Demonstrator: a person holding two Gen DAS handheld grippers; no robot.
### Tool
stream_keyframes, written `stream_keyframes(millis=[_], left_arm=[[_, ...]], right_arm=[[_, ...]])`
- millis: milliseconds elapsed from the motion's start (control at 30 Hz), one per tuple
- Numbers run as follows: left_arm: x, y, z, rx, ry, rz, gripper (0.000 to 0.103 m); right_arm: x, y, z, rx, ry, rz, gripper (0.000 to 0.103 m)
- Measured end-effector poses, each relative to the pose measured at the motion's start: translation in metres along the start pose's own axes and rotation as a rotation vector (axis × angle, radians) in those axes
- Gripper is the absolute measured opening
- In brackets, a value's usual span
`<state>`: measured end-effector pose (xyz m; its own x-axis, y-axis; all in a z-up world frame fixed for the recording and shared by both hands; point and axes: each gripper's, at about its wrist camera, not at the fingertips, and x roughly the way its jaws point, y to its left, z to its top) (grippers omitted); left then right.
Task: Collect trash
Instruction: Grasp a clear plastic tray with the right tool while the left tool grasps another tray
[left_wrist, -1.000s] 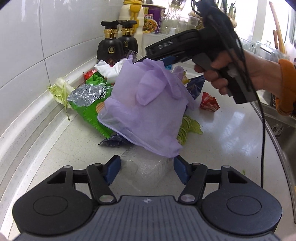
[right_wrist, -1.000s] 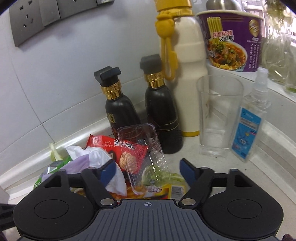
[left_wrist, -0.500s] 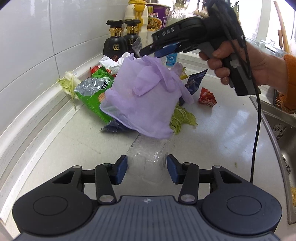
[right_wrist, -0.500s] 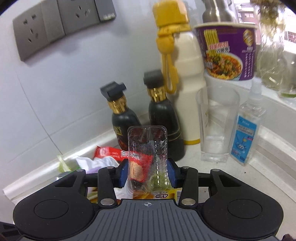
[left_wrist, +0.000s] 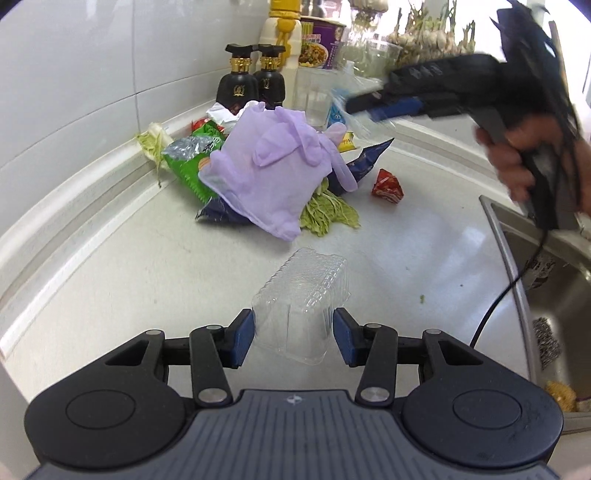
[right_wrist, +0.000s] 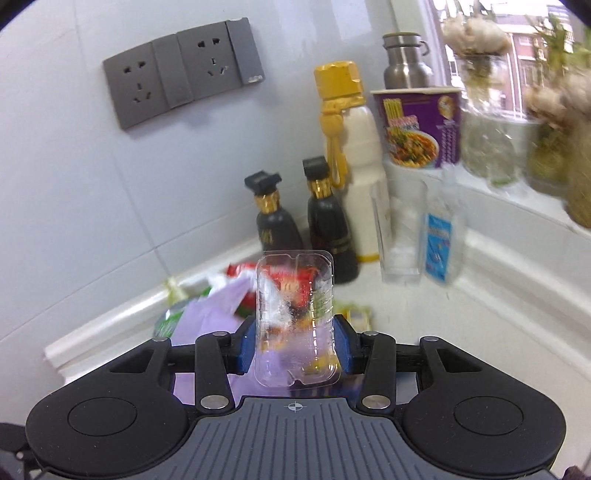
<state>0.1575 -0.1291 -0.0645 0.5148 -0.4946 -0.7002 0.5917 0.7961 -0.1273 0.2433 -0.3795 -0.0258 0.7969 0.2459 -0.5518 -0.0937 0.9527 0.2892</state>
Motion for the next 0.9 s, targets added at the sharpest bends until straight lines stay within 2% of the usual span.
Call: stream_keyframes(millis=[200, 267, 333, 400, 633, 700, 800, 833, 900], left_arm=[[-0.005, -0.004, -0.012, -0.050, -0.003, -0.010, 0.048], [-0.004, -0.008, -0.013, -0.037, 0.000, -0.021, 0.054], [-0.001, -0.011, -0.012, -0.009, 0.003, -0.019, 0.066], [0.003, -0.014, -0.012, 0.020, -0.001, -0.011, 0.069], [0.015, -0.010, -0.007, 0.001, 0.022, -0.025, 0.070], [0.014, -0.008, -0.006, -0.021, 0.030, -0.029, 0.066], [0.011, -0.007, -0.004, -0.041, 0.049, -0.017, 0.054], [0.011, -0.007, -0.004, -0.052, 0.061, -0.014, 0.047], [0.006, -0.006, -0.003, -0.085, 0.070, -0.021, 0.041]], right_arm=[[-0.034, 0.015, -0.045, -0.024, 0.056, -0.025, 0.041], [-0.042, 0.019, -0.062, -0.024, 0.086, -0.028, 0.041], [-0.044, 0.019, -0.076, -0.005, 0.122, -0.022, 0.041], [-0.046, 0.020, -0.089, 0.018, 0.155, -0.017, 0.041], [-0.053, 0.021, -0.110, 0.082, 0.190, -0.004, 0.041], [-0.055, 0.023, -0.112, 0.092, 0.197, 0.004, 0.041], [-0.057, 0.026, -0.114, 0.105, 0.209, 0.016, 0.041], [-0.057, 0.028, -0.114, 0.107, 0.212, 0.016, 0.041], [-0.060, 0.031, -0.113, 0.108, 0.218, 0.016, 0.042]])
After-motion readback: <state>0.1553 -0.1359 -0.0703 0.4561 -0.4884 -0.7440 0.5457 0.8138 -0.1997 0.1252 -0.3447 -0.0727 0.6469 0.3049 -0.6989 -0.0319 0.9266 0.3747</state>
